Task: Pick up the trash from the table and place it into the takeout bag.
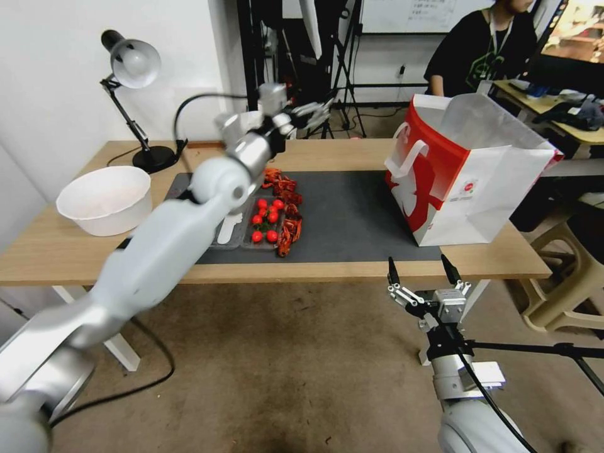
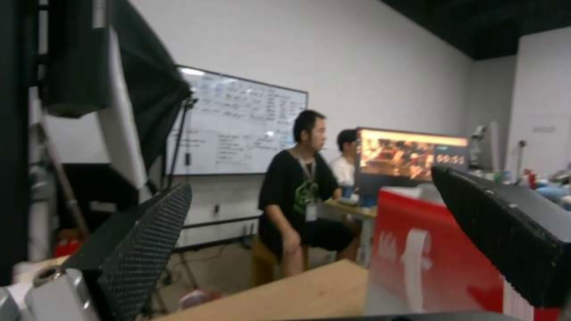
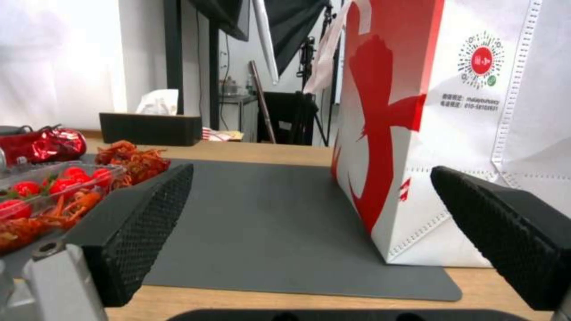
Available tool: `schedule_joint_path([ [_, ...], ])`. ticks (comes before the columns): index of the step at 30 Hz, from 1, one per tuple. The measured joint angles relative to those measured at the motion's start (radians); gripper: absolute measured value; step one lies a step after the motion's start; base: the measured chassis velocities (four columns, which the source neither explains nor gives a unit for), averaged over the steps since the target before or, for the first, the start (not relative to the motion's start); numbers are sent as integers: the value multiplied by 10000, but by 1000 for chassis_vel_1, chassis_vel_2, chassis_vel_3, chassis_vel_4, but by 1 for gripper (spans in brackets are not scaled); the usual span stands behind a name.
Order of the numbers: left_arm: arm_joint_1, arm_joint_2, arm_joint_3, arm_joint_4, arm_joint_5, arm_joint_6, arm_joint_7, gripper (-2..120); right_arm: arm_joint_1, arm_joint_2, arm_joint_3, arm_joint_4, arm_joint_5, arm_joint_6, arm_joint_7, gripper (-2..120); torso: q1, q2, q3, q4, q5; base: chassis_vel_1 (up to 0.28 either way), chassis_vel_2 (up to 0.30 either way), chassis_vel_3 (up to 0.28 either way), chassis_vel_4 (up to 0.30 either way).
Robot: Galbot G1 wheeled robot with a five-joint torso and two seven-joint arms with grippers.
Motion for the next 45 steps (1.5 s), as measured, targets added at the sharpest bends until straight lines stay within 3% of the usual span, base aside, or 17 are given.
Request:
schedule_joint_path([
  [16, 2254, 1278, -1644, -1285, 512, -14, -49, 100, 65, 25, -164, -8, -31, -8, -7, 100, 0, 0, 0, 3, -4, 0, 0, 0, 0],
  [19, 3904, 1631, -2764, -2008, 1068, -239, -296, 100, 119, 17, -248, -93, -41, -9, -9, 100, 0, 0, 0, 0, -2, 0, 0, 0, 0],
  [21, 4205, 1607, -2966, -2103, 1221, -274, -338, 100, 135, 16, -263, -103, -41, -9, -9, 100, -1, 0, -1, -5, 2, 0, 0, 0, 0],
  [23, 6096, 1275, -4072, -2542, 1844, -447, -430, 100, 206, 5, -347, -170, -45, -9, -8, 100, 0, -1, 0, -2, -2, 0, 0, 0, 0],
  [24, 6096, 1275, -4072, -2542, 1844, -447, -430, 100, 206, 5, -347, -170, -45, -9, -8, 100, 0, -1, 0, -2, -2, 0, 0, 0, 0],
  [28, 8087, 457, -5413, -3078, 3093, -669, -552, 100, 227, 14, -457, -267, -71, -6, -5, 100, 1, -1, 0, -3, 1, 0, 0, 0, 0],
  [34, 9232, -292, -6295, -3301, 4278, -880, -680, 100, 221, 29, -508, -292, -85, 25, -3, 100, 2, -1, 0, -2, 1, 0, 0, 0, 0],
  [40, 11167, -1211, -7487, -3138, 6069, -1683, -891, 100, 229, 30, -587, -314, -126, 51, 8, 100, 1, -1, 0, 0, 2, 0, 0, 0, 0],
  [45, 11798, -1634, -7720, -3070, 6372, -2138, -940, 100, 203, 66, -599, -317, -155, 66, 12, 100, 0, -1, 0, 0, 1, 0, 0, 0, 0],
])
